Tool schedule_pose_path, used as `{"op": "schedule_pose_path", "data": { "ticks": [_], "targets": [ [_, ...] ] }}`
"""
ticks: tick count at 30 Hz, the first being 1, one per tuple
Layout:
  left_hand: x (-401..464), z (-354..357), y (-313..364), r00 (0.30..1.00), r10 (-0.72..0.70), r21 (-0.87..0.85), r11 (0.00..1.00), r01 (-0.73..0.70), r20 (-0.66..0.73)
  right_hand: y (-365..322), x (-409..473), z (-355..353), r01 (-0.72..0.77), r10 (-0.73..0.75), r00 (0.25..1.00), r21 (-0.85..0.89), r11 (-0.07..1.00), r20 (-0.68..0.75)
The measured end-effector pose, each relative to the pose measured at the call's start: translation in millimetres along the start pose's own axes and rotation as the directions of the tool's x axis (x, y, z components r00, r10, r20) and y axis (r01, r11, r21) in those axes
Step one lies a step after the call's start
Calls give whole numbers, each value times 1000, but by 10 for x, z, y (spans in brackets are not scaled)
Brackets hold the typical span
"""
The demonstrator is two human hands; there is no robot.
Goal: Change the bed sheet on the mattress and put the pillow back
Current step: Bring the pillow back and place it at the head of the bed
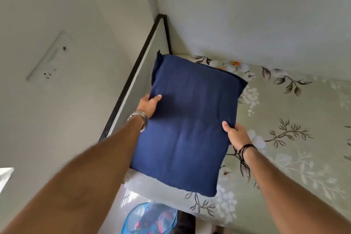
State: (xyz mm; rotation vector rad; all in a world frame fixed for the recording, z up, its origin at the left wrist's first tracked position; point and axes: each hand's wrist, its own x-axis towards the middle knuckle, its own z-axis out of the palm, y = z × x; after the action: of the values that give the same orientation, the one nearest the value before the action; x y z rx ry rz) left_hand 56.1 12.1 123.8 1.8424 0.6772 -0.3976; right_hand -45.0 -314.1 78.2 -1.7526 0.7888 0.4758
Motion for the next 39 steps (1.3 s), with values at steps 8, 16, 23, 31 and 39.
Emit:
{"op": "schedule_pose_path", "data": {
  "ticks": [8,16,23,31,39],
  "targets": [
    [685,197,-470,994,-99,563,820,103,-38,-18,713,408,-69,89,991,-177,982,105],
    [1444,592,-743,997,74,645,761,-61,7,108,1619,858,128,-107,984,-146,981,141],
    [2245,895,-858,989,-144,434,888,150,-47,-224,2520,1092,26,-17,999,266,964,-37],
    [3152,1087,-178,948,318,498,821,-279,7,-384,3299,929,16,-20,1000,230,973,13],
    [3716,1542,325,993,13,465,884,42,-116,-428,3626,1082,-107,99,994,-159,981,-54]
  ]
}}
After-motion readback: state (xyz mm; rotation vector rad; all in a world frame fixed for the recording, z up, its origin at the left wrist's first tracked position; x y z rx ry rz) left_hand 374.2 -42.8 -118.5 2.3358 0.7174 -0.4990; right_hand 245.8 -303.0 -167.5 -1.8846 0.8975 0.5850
